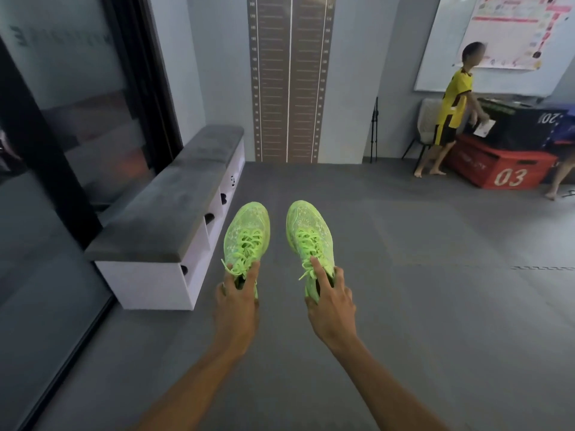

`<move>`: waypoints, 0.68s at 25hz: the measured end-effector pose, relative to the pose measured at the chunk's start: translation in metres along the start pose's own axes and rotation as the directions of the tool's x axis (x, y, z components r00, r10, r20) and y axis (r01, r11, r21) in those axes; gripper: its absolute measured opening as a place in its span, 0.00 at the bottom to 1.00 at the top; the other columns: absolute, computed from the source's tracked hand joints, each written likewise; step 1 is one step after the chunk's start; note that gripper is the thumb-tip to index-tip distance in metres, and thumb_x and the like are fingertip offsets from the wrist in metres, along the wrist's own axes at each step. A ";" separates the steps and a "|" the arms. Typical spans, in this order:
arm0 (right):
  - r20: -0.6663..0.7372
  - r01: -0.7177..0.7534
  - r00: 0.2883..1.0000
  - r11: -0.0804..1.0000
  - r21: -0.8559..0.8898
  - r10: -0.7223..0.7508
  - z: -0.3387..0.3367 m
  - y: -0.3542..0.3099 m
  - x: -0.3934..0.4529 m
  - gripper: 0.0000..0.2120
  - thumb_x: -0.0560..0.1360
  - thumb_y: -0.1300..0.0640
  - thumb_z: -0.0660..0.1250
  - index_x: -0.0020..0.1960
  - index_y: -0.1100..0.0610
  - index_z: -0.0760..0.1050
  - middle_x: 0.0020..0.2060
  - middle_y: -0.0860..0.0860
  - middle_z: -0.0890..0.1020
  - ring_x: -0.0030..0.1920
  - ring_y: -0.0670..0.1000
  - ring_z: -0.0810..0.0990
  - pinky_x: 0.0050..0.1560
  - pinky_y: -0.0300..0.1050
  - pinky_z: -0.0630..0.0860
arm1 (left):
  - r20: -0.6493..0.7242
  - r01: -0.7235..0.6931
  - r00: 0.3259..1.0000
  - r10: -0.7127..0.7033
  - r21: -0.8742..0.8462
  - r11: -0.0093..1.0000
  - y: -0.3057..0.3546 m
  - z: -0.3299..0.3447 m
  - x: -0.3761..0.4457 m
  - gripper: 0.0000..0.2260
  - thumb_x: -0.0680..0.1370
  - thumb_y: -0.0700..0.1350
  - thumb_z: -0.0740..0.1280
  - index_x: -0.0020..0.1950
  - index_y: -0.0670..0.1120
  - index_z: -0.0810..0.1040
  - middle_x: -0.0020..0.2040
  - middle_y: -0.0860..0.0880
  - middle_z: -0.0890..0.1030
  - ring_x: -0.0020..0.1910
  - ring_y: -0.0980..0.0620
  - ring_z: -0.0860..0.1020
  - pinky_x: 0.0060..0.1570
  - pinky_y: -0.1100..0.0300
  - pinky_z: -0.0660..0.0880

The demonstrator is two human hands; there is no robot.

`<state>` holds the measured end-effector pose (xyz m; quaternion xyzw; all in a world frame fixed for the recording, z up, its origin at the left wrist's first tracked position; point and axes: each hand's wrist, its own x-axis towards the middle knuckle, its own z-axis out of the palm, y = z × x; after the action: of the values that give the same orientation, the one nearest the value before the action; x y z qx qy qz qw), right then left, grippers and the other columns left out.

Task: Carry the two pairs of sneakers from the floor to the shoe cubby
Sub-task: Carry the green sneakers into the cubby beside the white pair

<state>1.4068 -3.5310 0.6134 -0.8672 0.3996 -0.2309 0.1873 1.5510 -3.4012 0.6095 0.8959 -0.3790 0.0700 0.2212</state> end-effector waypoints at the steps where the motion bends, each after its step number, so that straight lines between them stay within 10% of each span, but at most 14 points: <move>1: 0.005 -0.006 1.000 0.999 0.032 0.006 0.010 0.003 0.029 0.45 0.76 0.54 0.70 0.76 0.29 0.44 0.74 0.55 0.61 0.59 0.64 0.75 0.58 0.60 0.76 | 0.015 0.019 1.000 -0.018 -0.026 0.999 -0.004 0.008 0.032 0.38 0.77 0.45 0.71 0.80 0.60 0.52 0.69 0.38 0.65 0.60 0.39 0.70 0.50 0.44 0.77; 17: 0.047 0.068 0.996 0.993 0.098 -0.072 0.140 0.042 0.544 0.43 0.76 0.54 0.69 0.77 0.31 0.45 0.74 0.56 0.61 0.57 0.65 0.74 0.58 0.60 0.76 | -0.004 0.096 0.995 -0.096 0.059 0.994 0.021 0.168 0.516 0.39 0.77 0.45 0.71 0.80 0.60 0.52 0.70 0.37 0.66 0.61 0.38 0.69 0.46 0.43 0.77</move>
<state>1.7703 -3.9611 0.6134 -0.8762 0.3525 -0.2344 0.2305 1.8915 -3.8235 0.6180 0.9191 -0.3331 0.0712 0.1980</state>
